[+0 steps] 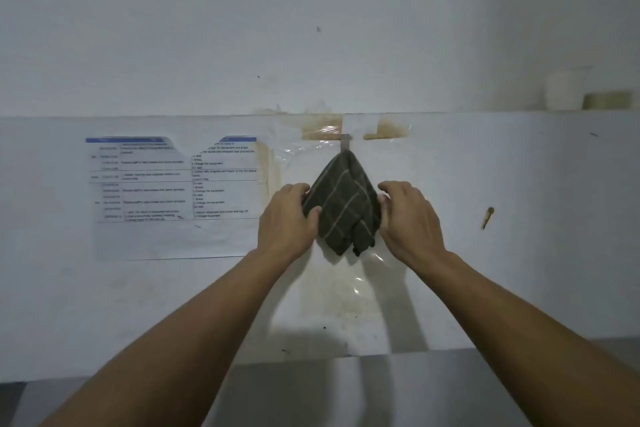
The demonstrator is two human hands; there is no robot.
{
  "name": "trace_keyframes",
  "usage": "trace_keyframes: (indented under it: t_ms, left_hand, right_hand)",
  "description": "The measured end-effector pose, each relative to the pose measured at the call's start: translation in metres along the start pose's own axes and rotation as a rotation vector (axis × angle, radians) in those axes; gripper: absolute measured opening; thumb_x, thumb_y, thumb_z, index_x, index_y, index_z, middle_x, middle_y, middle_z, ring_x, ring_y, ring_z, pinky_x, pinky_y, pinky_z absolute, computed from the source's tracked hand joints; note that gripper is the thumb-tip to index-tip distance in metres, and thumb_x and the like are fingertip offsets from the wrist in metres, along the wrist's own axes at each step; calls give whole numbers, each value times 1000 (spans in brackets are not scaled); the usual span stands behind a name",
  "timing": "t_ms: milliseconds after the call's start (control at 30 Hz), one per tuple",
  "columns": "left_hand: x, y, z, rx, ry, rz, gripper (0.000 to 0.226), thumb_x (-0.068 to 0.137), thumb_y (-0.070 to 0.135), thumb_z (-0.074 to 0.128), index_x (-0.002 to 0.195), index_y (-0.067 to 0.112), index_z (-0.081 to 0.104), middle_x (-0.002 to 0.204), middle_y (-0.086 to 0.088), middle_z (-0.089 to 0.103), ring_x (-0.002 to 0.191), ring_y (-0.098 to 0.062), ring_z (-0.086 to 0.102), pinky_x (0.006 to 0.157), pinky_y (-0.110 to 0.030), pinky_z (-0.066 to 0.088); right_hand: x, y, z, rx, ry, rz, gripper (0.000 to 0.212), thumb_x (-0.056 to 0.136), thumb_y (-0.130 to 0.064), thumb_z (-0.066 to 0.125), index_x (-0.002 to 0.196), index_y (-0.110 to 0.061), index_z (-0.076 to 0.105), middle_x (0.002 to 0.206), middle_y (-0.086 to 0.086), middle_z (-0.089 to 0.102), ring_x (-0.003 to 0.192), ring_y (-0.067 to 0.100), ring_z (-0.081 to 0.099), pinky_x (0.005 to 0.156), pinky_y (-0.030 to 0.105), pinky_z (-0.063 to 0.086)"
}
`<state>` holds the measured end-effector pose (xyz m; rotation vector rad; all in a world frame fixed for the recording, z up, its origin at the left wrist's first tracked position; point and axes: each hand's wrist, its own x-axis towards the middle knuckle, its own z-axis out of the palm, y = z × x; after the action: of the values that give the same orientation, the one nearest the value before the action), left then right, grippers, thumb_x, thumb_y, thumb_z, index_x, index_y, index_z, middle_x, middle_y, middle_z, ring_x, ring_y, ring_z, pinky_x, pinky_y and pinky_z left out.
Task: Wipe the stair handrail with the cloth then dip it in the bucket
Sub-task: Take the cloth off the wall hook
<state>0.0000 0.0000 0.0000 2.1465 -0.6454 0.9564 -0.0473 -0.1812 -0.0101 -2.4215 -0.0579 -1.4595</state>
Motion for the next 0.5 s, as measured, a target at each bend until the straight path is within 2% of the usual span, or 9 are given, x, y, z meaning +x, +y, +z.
trace_keyframes:
  t_ms: [100,300,400,500]
  left_hand:
    - [8,1,6,-30,65,-78,41,88,26,65,125,13,54,114,-5,64,100,-21,61,87,-39,52]
    - [19,9,13,-56,112,-219,37,81,28,74,112,13,61,100,-4,66,93,-24,62,81,-40,53]
    - [25,13,13,-70,88,-253,24,81,22,73,102,11,68,94,-5,68,89,-24,63,81,-37,53]
    - [28,16,12,-85,69,-274,9,85,17,67,92,12,70,88,-4,67,87,-24,64,76,-33,52]
  right_hand:
    - [10,6,8,41,4,36,26,97,-28,46,114,-11,56,110,11,63,93,28,58,81,48,51]
    - [21,3,17,96,-38,155,28,90,-27,60,113,-10,58,104,7,65,87,25,60,79,42,52]
    - [28,3,22,123,-81,233,24,87,-24,65,107,-11,62,100,7,67,85,24,61,81,42,54]
    - [33,0,22,137,-122,258,11,87,-18,63,96,-12,62,93,8,65,79,23,59,72,36,52]
